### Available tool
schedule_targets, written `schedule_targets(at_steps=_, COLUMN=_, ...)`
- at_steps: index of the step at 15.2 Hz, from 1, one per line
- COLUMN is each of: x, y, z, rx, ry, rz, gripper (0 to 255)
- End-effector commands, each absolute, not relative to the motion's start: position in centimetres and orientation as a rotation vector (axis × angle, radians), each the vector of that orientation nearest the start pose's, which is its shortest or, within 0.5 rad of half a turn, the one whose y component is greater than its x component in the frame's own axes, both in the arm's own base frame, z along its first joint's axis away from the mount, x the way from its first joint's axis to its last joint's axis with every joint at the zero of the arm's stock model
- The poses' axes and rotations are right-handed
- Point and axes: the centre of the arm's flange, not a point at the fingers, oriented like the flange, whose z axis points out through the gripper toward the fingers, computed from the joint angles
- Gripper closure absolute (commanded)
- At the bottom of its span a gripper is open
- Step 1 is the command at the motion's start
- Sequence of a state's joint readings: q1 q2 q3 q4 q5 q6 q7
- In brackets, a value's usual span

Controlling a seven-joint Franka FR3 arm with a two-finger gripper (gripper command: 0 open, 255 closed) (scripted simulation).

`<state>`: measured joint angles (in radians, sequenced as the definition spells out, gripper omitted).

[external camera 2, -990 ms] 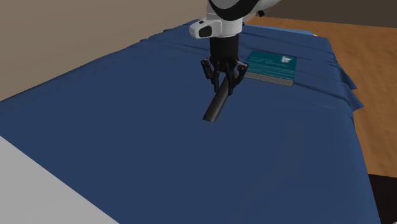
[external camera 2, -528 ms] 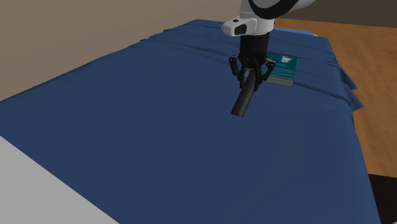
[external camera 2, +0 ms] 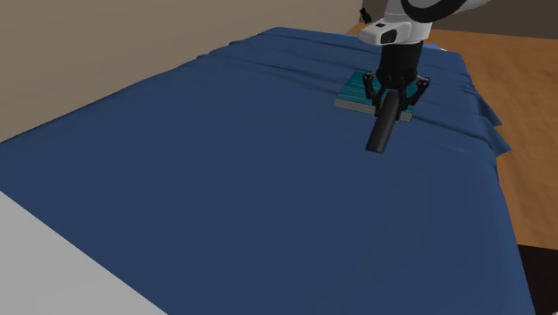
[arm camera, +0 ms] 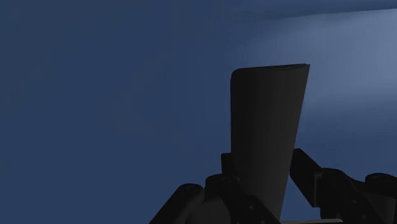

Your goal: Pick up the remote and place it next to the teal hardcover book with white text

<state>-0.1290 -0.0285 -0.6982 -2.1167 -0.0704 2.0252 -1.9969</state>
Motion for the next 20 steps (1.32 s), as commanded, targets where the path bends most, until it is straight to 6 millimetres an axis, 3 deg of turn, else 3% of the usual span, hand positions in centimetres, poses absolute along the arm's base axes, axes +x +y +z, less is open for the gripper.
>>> schedule_targets(at_steps=1, x=32.9, y=-40.1, z=41.9, rx=-2.537, ry=-1.745, rz=0.083, gripper=255)
schedule_targets(at_steps=20, x=10.7, y=-51.7, z=41.9, rx=-2.537, ry=-1.745, rz=0.083, gripper=255)
